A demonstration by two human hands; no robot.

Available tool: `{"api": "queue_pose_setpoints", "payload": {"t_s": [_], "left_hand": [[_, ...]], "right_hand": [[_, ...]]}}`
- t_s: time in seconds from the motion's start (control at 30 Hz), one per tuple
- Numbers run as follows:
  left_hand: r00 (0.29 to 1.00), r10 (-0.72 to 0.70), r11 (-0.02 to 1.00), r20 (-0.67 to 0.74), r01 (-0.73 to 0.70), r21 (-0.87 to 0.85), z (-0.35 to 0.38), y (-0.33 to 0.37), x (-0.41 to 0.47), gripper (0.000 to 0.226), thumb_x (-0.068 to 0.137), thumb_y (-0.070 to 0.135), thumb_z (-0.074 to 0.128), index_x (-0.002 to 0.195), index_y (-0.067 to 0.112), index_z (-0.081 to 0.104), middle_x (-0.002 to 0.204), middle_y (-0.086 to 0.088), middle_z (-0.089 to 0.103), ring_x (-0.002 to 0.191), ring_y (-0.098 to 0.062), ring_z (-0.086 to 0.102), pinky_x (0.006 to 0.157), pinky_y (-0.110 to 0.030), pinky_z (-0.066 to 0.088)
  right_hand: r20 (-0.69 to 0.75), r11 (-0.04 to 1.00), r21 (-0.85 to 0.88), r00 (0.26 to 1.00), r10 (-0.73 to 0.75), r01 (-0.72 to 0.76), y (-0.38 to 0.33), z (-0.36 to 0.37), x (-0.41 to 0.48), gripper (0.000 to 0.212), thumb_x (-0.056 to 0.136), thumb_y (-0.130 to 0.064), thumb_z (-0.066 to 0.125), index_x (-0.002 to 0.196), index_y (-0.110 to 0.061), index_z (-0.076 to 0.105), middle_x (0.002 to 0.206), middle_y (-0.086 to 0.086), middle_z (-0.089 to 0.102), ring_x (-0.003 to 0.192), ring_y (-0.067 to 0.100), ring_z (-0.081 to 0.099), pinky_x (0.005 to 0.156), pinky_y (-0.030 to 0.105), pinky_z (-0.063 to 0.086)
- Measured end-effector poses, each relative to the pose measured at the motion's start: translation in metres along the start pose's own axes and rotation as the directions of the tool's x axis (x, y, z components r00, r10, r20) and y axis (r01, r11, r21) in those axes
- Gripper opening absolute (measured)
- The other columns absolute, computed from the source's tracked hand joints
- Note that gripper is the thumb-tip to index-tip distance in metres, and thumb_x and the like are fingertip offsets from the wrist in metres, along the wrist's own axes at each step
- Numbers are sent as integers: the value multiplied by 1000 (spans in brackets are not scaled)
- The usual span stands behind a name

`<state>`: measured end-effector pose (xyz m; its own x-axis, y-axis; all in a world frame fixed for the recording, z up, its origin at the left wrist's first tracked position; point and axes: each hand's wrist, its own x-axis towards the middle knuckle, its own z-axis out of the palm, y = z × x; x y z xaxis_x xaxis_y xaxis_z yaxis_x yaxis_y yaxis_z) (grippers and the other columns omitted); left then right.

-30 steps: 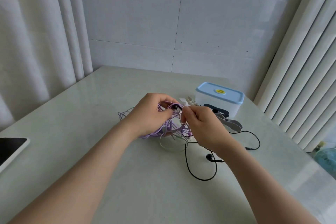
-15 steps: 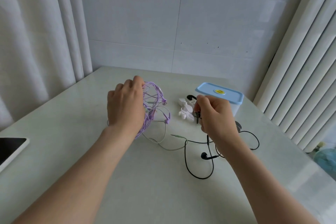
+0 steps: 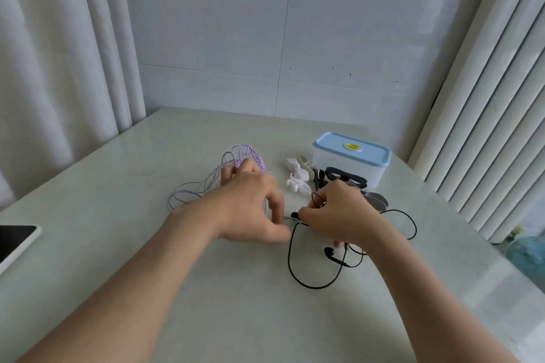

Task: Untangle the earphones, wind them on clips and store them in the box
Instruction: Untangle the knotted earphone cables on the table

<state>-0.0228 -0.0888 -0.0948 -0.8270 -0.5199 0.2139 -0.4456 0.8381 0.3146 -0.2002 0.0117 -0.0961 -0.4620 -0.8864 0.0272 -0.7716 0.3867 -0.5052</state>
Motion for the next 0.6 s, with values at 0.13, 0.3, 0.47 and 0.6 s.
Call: {"api": "queue_pose_setpoints", "payload": {"t_s": [0.13,0.3,0.47,0.6], "left_hand": [[994,-1,1000,109,3,-19,1,1,-2,21,70,59,76,89,52,71,114,13,59,121,-7,28,105,-36,25],[999,-36,991,-39,30,-133,0,-6,7,11,78,56,64,77,47,69,110,16,64,120,-11,38,105,-38,29],[949,-143,821,-281,-45,-570,-13,1,6,27,82,34,50,65,23,68,72,-2,66,68,-15,56,70,-32,44],[910,-262,510,-321,-152,-846,-29,9,4,48,91,11,38,48,26,51,90,-32,73,79,-29,70,83,-36,51]], "right_hand": [[127,999,-14,991,-39,41,-4,-4,-5,9,75,-32,73,78,-24,74,74,3,75,51,14,64,54,31,59],[34,993,-41,993,-113,114,3,1,1,10,83,-37,76,78,-28,78,65,-11,69,65,3,59,52,11,38],[-106,988,55,985,-139,145,-2,6,5,22,92,-38,74,79,-20,79,53,-7,55,58,7,48,52,14,37],[-156,998,18,986,-60,63,2,12,8,29,89,-25,65,78,1,68,57,9,52,59,19,42,57,31,39]]}}
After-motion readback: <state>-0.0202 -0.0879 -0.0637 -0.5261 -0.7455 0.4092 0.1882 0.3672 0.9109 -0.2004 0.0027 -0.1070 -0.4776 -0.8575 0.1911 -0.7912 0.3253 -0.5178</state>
